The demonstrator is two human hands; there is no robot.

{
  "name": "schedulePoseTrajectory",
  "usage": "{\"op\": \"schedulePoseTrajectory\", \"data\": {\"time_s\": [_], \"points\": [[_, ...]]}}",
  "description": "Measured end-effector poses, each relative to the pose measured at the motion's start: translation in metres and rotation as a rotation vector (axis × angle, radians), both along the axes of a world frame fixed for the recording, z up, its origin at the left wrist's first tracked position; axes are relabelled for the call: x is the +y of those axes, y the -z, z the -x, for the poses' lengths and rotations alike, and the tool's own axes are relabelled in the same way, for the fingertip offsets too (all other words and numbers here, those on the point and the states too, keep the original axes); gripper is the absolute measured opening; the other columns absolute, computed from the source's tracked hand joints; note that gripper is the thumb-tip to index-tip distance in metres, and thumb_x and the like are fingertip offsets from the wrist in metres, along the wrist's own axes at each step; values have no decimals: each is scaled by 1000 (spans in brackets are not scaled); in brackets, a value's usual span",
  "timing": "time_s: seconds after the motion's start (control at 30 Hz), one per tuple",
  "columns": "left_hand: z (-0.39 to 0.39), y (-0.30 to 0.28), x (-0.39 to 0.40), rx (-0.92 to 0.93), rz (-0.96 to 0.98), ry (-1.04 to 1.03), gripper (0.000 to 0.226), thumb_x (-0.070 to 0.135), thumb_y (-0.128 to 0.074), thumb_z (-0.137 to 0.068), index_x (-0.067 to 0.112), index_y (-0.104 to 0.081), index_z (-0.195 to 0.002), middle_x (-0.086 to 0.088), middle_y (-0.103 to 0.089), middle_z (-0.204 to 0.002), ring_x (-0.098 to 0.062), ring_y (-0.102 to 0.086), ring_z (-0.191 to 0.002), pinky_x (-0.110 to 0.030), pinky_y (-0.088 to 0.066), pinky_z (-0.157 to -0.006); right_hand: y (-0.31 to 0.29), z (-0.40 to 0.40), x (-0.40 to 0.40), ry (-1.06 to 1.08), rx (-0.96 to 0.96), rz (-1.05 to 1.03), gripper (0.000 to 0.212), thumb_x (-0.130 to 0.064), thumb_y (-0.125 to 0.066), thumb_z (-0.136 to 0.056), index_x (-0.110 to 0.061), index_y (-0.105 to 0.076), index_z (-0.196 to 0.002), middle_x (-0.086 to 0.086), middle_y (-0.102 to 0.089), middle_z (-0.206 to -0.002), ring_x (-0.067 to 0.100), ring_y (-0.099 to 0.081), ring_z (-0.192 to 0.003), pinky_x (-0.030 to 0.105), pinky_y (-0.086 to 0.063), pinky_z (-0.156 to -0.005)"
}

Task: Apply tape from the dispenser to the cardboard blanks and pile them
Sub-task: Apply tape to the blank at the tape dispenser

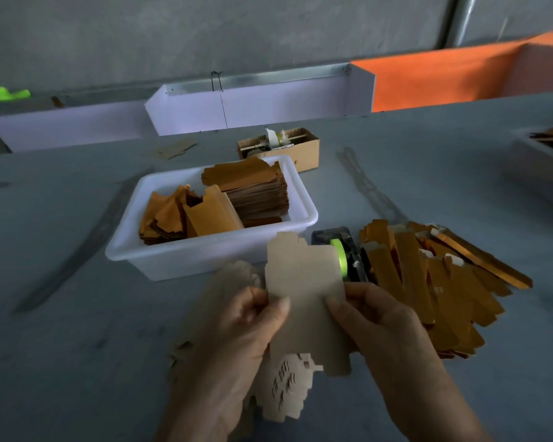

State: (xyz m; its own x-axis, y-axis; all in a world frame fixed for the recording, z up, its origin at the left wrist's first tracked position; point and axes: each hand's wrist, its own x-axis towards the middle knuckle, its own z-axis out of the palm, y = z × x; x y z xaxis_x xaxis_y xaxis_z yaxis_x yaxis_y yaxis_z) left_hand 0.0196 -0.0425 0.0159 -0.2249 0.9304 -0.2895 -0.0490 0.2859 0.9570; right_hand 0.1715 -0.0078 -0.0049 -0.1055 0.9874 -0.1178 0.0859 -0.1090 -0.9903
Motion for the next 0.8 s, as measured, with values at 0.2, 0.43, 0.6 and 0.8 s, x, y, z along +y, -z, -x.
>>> {"op": "schedulePoseTrajectory", "data": {"time_s": [0.2, 0.43, 0.6, 0.8], "points": [[-30, 7, 14, 30, -40, -103, 29, 6, -75, -74, 19, -65, -98, -3, -74, -82, -2, -67, -65, -10, -49, -53, 13, -4, 3, -2, 106, 18, 8, -19, -68, -79, -24, -69, -85, -11, -71, -75, 1, -65, -71, 19, -50, -61], [-25, 30, 17, 55, -72, -107, 17, 7, -74, -76, 13, -69, -91, 9, -72, -66, 2, -65, -56, -9, -45, -48, 25, -8, -2, 46, -11, -67, 8, -18, -69, -79, -26, -70, -79, -13, -72, -73, 0, -65, -71, 17, -50, -59], [-17, 35, 16, 44, -73, -126, 20, 11, -73, -79, 22, -66, -94, 15, -72, -72, 2, -66, -62, -9, -46, -49, 25, 3, -9, 73, -98, -176, 21, -17, -70, -79, -38, -68, -78, -24, -69, -73, -9, -62, -71, 5, -45, -57], [-18, 35, 13, 124, -135, -126, 22, 17, -75, -78, 39, -71, -78, 15, -72, -70, 0, -67, -62, -11, -48, -51, 25, 18, -16, 164, -144, -321, 34, -15, -69, -79, -48, -62, -85, -28, -68, -80, -10, -62, -72, 3, -44, -53]]}}
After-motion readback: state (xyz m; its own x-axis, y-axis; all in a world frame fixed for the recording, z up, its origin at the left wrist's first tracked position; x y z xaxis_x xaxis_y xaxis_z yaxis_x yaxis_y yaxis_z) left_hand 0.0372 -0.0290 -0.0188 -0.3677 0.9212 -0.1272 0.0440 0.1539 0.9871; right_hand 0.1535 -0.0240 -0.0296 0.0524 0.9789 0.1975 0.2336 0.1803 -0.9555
